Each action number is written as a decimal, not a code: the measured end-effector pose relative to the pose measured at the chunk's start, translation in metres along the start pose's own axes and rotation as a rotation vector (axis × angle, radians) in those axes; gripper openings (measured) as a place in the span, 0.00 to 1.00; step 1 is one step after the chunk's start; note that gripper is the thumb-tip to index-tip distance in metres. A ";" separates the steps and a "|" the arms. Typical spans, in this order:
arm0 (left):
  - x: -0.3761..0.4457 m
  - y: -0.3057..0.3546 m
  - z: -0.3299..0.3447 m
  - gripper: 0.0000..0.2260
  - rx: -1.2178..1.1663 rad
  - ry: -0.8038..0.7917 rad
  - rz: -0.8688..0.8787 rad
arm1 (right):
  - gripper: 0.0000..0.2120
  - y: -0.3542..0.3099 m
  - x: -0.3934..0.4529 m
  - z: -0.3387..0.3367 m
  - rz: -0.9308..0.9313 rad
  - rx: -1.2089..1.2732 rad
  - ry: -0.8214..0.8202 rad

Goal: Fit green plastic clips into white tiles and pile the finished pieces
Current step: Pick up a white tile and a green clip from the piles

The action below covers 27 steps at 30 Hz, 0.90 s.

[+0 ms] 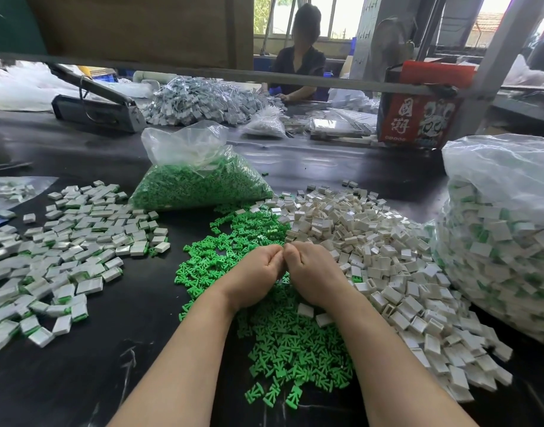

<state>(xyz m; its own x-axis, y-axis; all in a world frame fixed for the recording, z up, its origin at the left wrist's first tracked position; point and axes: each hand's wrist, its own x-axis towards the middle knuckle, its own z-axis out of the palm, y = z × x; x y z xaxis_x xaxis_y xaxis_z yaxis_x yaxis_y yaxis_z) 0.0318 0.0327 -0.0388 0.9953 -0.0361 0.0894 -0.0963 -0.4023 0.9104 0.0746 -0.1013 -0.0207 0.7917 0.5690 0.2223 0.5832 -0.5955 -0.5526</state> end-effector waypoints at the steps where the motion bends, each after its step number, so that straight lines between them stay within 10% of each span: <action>1: 0.000 0.001 -0.001 0.12 -0.055 -0.009 0.005 | 0.18 0.000 0.000 -0.001 0.003 0.036 0.007; 27: 0.000 -0.003 -0.010 0.12 -0.344 0.005 -0.002 | 0.20 -0.002 0.002 -0.014 0.123 0.820 -0.131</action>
<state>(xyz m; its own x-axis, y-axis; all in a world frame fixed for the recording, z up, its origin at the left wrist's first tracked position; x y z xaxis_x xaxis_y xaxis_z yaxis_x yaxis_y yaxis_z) 0.0319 0.0435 -0.0377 0.9956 -0.0307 0.0891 -0.0910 -0.0703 0.9934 0.0772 -0.1071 -0.0081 0.7837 0.6186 0.0554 0.1368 -0.0848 -0.9870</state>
